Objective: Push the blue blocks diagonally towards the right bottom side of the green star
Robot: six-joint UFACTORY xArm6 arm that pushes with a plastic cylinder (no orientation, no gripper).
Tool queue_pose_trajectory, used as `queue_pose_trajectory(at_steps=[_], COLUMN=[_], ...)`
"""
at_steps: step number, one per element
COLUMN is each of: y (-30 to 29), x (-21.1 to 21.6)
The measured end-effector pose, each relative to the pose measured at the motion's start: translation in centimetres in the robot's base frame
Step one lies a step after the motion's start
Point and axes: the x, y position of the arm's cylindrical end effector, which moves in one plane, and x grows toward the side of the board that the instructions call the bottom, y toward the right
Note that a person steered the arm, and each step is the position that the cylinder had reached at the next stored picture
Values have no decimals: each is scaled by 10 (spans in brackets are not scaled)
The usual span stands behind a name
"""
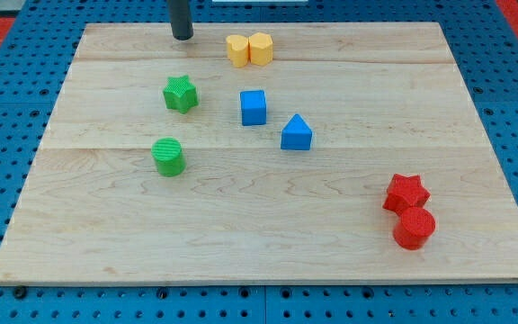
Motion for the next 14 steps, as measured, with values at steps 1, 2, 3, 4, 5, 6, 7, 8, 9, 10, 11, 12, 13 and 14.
queue_pose_trajectory(at_steps=[1, 2, 3, 4, 5, 6, 7, 8, 9, 10, 11, 12, 13, 14], y=[-1, 4, 50, 138, 186, 166, 187, 240, 231, 181, 143, 124, 156, 157], x=[4, 39, 82, 81, 126, 142, 146, 188, 214, 214, 214, 214, 190, 151])
